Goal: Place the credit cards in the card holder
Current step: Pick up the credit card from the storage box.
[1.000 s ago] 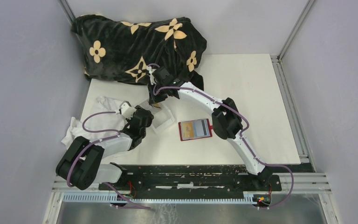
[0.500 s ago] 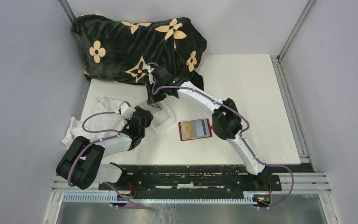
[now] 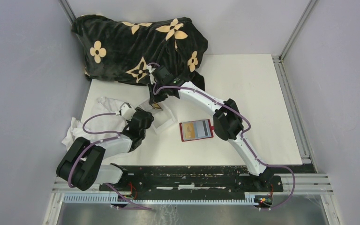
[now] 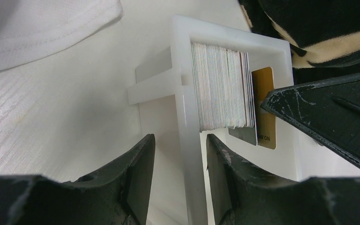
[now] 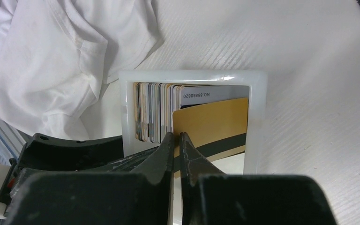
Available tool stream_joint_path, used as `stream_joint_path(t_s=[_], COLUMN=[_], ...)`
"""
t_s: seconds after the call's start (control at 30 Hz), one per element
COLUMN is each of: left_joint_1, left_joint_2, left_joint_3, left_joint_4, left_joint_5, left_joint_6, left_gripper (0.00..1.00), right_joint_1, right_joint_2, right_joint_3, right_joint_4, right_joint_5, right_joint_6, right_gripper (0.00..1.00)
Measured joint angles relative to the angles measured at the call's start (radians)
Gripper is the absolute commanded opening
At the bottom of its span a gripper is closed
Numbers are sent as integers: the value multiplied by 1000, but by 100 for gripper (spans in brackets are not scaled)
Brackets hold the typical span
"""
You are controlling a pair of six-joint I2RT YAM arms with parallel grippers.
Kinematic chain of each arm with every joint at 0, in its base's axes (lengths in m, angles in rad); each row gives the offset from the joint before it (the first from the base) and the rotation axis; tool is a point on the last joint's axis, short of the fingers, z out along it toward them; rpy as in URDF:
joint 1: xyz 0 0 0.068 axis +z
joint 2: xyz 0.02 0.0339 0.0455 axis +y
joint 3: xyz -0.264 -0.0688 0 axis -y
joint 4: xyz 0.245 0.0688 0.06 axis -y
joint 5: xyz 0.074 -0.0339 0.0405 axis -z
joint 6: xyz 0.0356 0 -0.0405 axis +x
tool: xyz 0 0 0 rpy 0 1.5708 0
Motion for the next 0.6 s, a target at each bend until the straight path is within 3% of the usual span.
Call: stream_joint_path(t_s=[0.6], left_joint_1=[2], left_joint_2=[-43], left_joint_3=[-5], left_joint_4=[-9], left_joint_5=[6], left_joint_6=[18], left_gripper=[55], right_joint_1=[0], right_joint_2=[-16], right_joint_3=[-11], right_joint_4=[-28], right_joint_5=[85], right_joint_6=[-39], right_gripper=[1])
